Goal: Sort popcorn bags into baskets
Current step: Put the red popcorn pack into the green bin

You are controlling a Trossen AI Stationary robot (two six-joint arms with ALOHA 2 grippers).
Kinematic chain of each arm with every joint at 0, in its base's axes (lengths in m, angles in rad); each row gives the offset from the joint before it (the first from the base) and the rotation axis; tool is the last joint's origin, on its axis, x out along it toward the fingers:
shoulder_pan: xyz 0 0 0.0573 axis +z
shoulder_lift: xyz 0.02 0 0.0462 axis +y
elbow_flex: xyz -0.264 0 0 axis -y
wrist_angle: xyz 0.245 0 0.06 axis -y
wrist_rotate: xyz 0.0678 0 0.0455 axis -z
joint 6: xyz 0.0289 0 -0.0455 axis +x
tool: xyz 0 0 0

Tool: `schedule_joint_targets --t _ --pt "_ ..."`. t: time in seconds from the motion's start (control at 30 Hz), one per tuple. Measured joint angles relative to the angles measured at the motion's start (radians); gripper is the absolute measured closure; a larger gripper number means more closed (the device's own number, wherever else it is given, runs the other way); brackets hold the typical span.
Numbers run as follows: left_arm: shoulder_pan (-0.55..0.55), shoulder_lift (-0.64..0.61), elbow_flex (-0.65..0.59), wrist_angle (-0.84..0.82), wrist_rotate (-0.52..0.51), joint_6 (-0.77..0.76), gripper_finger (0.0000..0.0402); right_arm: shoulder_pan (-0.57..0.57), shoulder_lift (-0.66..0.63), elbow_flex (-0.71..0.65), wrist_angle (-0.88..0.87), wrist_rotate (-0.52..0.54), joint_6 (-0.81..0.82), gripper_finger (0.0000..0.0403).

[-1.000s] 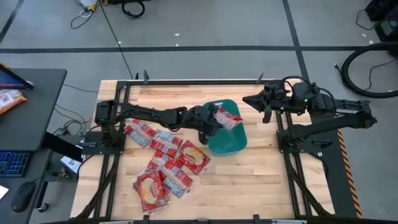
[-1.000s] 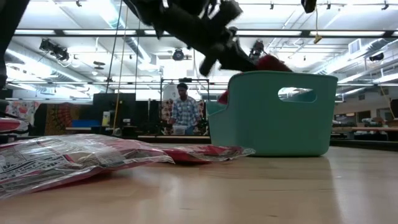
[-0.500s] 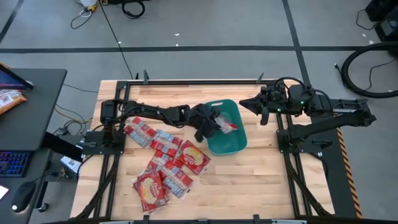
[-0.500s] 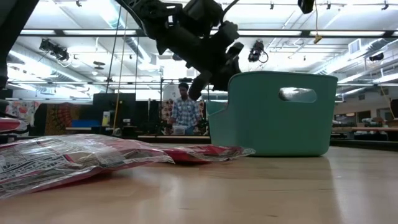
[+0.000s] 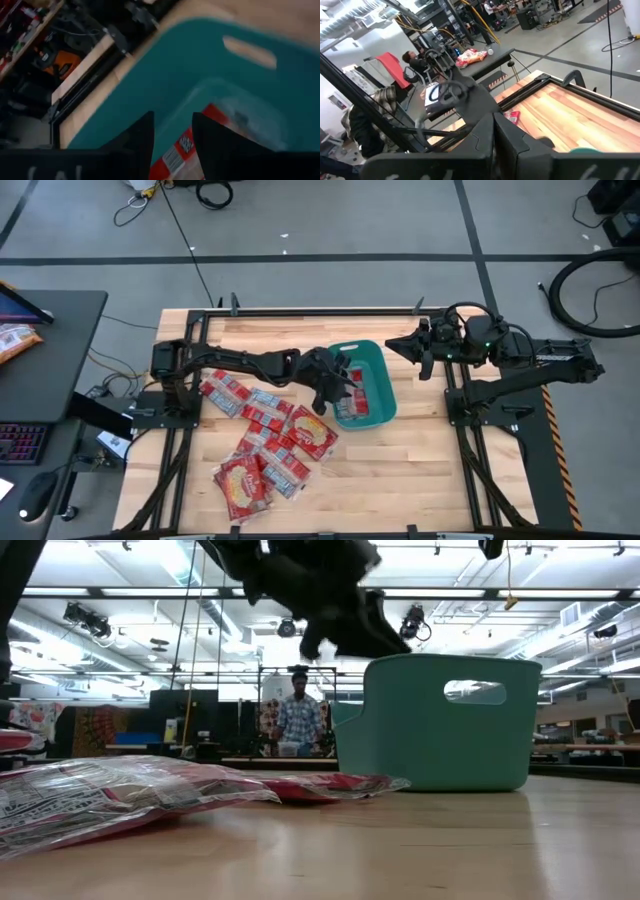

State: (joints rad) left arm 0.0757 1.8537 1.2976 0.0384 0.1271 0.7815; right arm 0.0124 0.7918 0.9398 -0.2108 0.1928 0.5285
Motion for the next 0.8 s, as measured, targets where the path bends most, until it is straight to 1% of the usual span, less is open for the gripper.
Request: schedule_joint_targets --t 0.1,0.2,0.33,0.4,0.5,0.57,0.67,0.73,0.8 --pt "0.000 -0.051 0.000 -0.022 0.010 -0.142 0.0264 0.000 0.000 0.000 -0.007 0.000 0.000 0.0385" --pt "-0.002 -0.103 0.001 -0.089 0.011 -0.303 0.0266 0.000 0.000 0.000 -0.035 0.000 0.000 0.0385" --pt "-0.013 -0.165 0.000 -0.251 0.016 -0.529 0.0267 0.000 0.002 0.000 -0.056 0.000 -0.003 0.0385" --pt "-0.015 -0.195 0.000 -0.341 0.045 -0.643 0.0267 0.000 0.005 0.000 -0.063 0.000 -0.005 0.0385" --pt "-0.021 -0.230 0.000 -0.475 0.118 -0.783 0.0267 0.000 0.008 -0.001 -0.077 0.000 -0.011 0.0385" --pt "-0.027 -0.246 0.000 -0.566 0.141 -0.875 0.0267 0.000 0.011 -0.001 -0.080 0.000 -0.021 0.0385" --pt "-0.043 -0.261 0.000 -0.707 0.141 -1.025 0.0267 0.000 0.017 -0.001 -0.085 0.000 -0.040 0.0385" --pt "-0.055 -0.264 0.000 -0.790 0.142 -1.093 0.0267 0.000 0.024 -0.001 -0.083 0.000 -0.057 0.0385" --pt "-0.068 -0.264 0.000 -0.908 0.140 -1.143 0.0267 0.000 0.037 -0.001 -0.088 0.000 -0.080 0.0385"
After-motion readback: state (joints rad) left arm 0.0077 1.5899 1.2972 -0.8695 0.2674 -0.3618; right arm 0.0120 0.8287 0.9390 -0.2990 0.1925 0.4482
